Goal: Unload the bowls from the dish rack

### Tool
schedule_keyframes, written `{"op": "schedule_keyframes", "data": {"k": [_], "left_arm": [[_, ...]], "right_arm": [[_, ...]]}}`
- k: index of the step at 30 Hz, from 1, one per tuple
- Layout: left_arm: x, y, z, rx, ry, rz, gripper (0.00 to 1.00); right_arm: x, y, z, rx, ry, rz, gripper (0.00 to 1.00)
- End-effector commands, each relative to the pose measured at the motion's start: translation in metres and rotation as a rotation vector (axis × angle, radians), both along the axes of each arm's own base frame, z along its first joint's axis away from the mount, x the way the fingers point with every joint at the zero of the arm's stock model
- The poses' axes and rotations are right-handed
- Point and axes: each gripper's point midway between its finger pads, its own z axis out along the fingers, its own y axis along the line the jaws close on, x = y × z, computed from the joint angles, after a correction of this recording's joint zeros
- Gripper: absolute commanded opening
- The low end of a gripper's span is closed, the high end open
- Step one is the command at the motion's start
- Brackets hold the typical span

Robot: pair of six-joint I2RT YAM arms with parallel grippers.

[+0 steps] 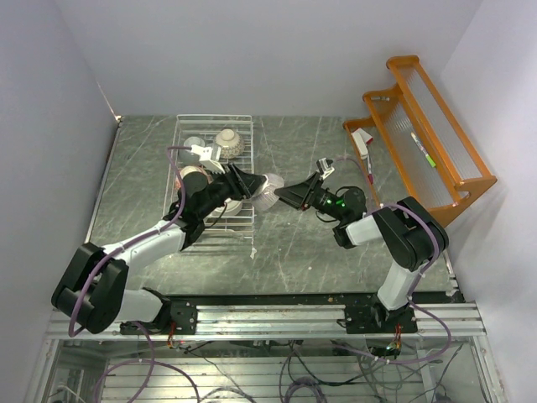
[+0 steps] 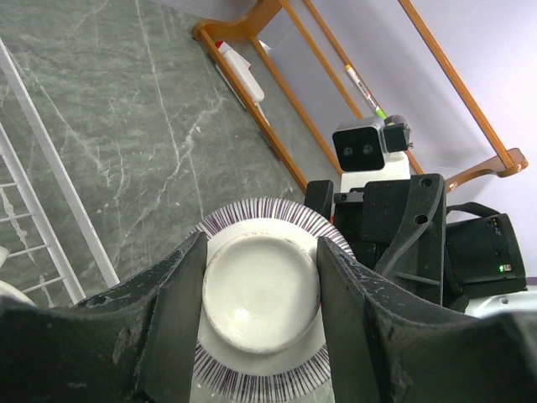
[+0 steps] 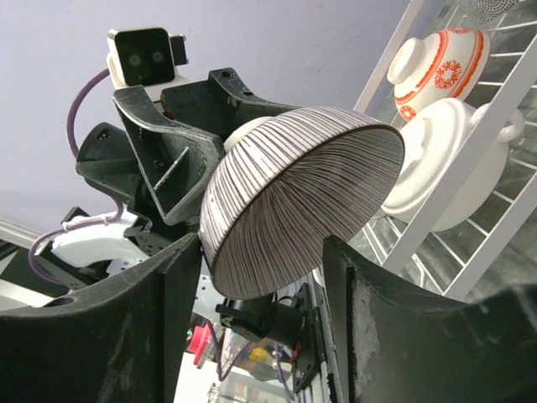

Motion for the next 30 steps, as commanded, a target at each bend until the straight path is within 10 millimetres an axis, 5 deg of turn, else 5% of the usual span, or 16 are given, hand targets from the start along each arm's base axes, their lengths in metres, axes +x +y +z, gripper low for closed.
{"op": "schedule_keyframes", "data": {"k": [1, 8, 16, 30], "left_arm": [[0.001, -0.009, 0.038, -0.067, -0.120, -0.004, 0.07], [0.001, -0.016, 0.033, -0.076, -0.113, -0.002, 0.07], [0.004, -0.019, 0.032, -0.073, -0.109, 0.008, 0.07], [-0.002, 0.007, 0.037, -0.005, -0.129, 0.111, 0.54]], "right_arm": [[-0.020, -0.007, 0.063, 0.142, -0.295, 0.011, 0.58], [-0.024, -0.007, 0.071, 0.155, -0.312, 0.013, 0.41], [-0.027, -0.008, 0.070, 0.151, -0.313, 0.017, 0.00], [-0.018, -0.009, 0.068, 0.084, -0.313, 0.026, 0.00]]}}
